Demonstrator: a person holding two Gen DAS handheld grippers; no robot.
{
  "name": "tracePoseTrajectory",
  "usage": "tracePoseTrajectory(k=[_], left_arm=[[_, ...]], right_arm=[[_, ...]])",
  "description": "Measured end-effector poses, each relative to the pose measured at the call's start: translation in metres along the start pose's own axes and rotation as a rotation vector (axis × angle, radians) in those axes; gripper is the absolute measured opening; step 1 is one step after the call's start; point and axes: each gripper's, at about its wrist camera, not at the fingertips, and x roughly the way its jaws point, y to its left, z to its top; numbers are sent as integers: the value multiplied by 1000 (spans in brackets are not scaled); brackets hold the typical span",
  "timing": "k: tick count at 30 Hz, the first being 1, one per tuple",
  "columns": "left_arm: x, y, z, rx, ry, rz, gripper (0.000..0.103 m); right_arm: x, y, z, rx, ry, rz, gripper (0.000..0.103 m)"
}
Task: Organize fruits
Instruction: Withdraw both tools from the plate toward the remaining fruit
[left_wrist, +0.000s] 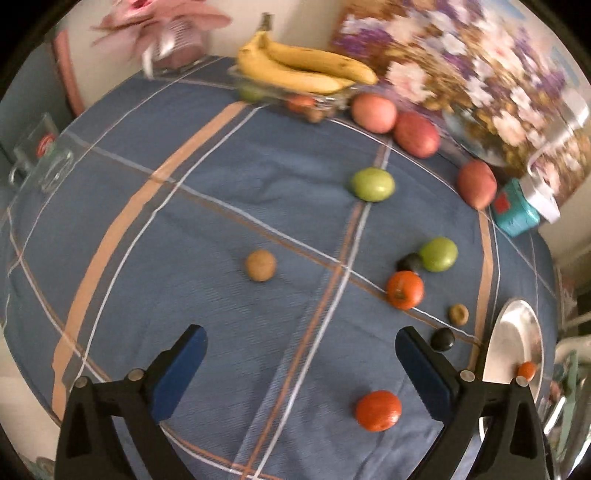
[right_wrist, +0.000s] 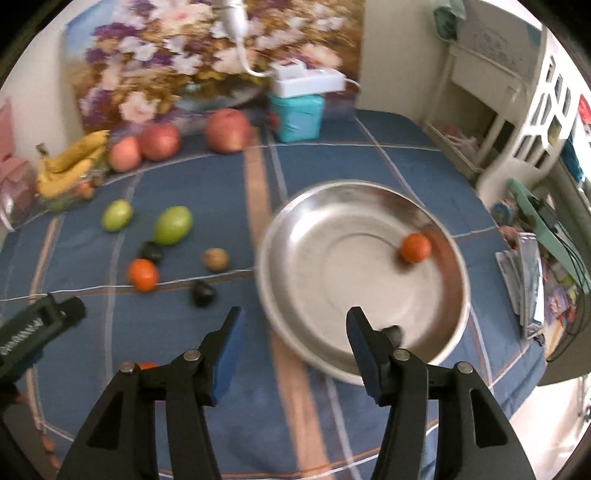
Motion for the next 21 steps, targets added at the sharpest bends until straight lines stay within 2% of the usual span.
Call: tracePoseTrajectory(k=[4, 8, 11, 13, 14, 16, 18, 21], left_arm=[[-4, 14, 0, -37, 5, -13, 103], [-8, 20, 2, -47, 5, -21, 103], [-8, 23, 6, -55, 4, -23, 103], [-8, 24, 7, -63, 7, -32, 103], [-7, 24, 7, -65, 10, -36, 103], [-4, 22, 7, -61, 27, -43, 103], [2, 19, 4, -53, 59, -51, 103], [12, 14, -2, -36, 95, -43, 103]], right_arm=[[-3, 18, -3, 10, 10, 48, 58], [6, 30, -5, 42, 62, 127, 58], [10, 40, -4, 21, 72, 129, 58], [9, 44, -2, 4, 60, 128, 68], [8, 44, -1, 5, 52, 133, 81], [8, 42, 1, 20, 37, 156, 91], [10, 37, 2, 40, 39, 160, 94], [21, 31, -1, 57, 95, 145, 96]])
